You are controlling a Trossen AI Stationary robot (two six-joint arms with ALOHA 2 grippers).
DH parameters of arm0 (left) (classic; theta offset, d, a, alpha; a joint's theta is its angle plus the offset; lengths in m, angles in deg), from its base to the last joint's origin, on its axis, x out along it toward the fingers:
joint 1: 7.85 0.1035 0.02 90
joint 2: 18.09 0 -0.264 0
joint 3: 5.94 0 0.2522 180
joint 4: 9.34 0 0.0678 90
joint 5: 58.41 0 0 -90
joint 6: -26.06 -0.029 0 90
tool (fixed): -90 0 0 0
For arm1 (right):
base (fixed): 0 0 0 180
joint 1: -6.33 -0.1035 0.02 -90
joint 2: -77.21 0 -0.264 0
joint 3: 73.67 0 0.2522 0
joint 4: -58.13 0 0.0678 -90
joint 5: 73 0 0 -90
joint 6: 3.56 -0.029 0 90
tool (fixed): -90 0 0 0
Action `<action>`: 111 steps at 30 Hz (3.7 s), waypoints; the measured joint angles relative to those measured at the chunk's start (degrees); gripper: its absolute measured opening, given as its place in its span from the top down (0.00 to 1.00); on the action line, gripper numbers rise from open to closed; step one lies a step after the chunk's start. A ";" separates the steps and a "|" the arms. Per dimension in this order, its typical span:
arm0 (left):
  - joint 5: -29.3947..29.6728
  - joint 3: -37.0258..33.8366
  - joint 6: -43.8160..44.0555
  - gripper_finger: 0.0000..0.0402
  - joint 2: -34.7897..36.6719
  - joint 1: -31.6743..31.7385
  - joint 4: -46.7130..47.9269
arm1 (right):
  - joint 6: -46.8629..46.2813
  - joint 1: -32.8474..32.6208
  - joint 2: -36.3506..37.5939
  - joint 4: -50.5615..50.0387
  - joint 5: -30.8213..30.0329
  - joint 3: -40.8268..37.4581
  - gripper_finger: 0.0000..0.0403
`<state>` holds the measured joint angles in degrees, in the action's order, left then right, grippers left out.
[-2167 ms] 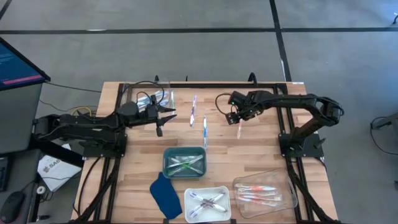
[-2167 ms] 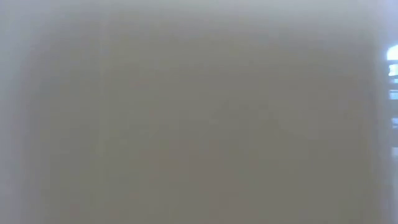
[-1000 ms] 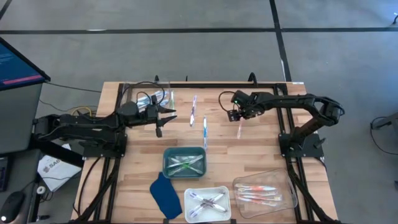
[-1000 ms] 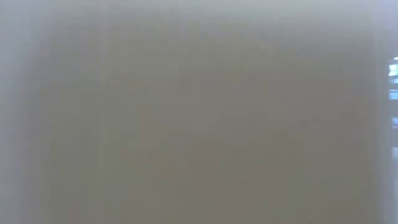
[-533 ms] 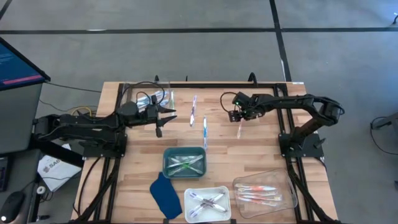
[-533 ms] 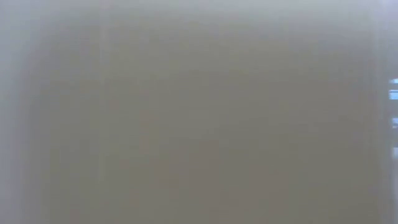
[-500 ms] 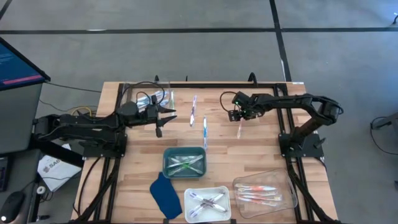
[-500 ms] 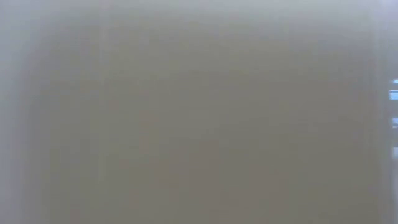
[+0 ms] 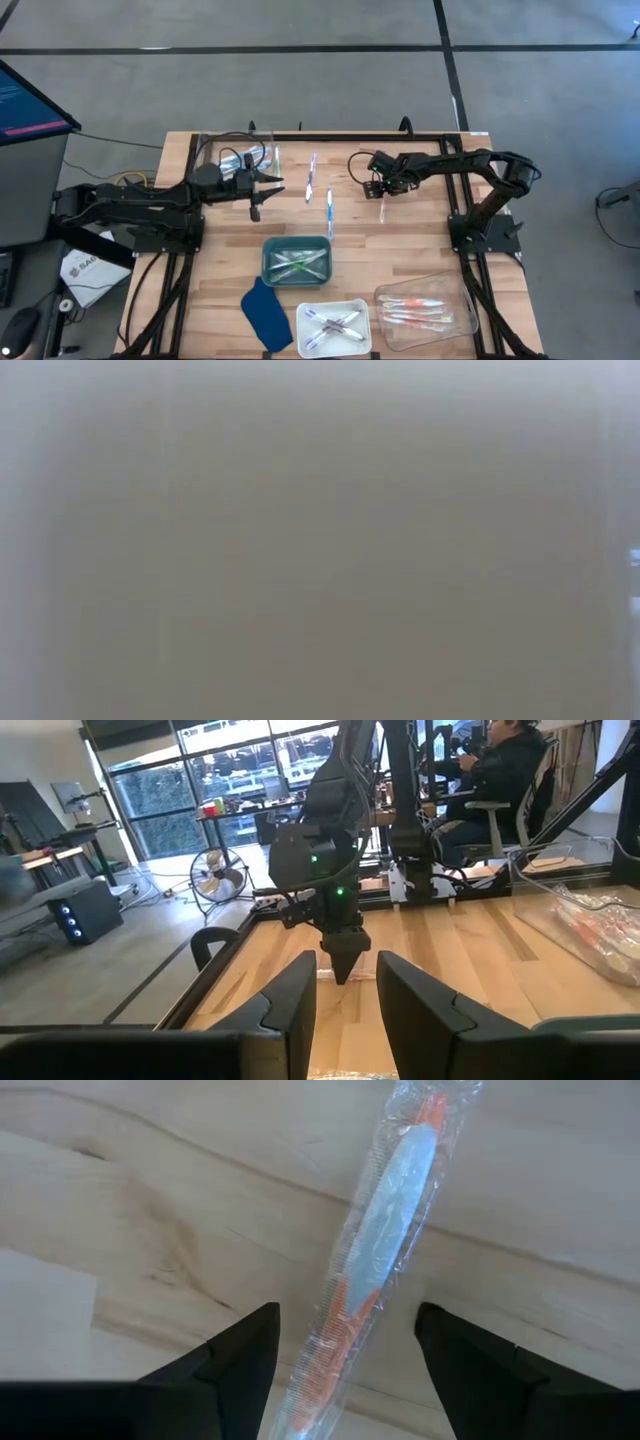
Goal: Pick & Place Toothbrushes
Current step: Put the orange toothbrush into the bottom transparent bin
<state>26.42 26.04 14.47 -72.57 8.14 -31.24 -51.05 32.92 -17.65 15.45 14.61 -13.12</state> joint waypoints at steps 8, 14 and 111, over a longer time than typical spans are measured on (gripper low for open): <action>-0.05 0.00 -0.05 0.75 0.00 0.00 -0.11 | 2.23 -0.55 0.54 -0.54 -0.71 0.00 0.48; -0.07 0.00 -0.07 0.75 0.00 0.00 -0.22 | 3.08 -1.43 0.49 -1.28 -1.68 -0.02 0.62; 2.79 0.00 8.04 0.75 0.00 -14.05 -4.33 | -13.33 -83.05 2.61 -33.19 -18.34 25.10 0.95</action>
<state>29.21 26.04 22.50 -72.57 -5.91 -35.56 -64.37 -50.12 -15.04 -17.74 -3.73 11.98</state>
